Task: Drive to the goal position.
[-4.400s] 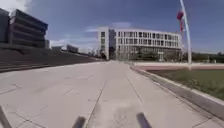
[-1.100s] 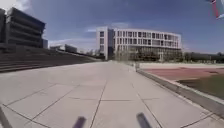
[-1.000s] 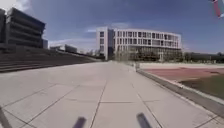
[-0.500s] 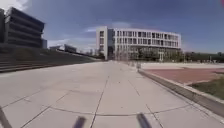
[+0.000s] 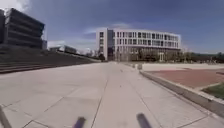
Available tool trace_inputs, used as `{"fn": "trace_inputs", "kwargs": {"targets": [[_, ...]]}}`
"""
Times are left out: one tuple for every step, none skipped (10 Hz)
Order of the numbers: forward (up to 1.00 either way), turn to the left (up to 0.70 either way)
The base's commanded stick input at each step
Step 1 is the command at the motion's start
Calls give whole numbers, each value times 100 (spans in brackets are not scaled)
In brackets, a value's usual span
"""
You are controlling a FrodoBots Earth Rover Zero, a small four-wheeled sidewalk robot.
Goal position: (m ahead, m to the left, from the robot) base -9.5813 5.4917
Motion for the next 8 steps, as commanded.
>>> {"fn": "trace_inputs", "kwargs": {"targets": [[70, 0], [70, 0], [70, 0], [70, 0], [70, 0], [70, 0], [70, 0], [70, 0]]}}
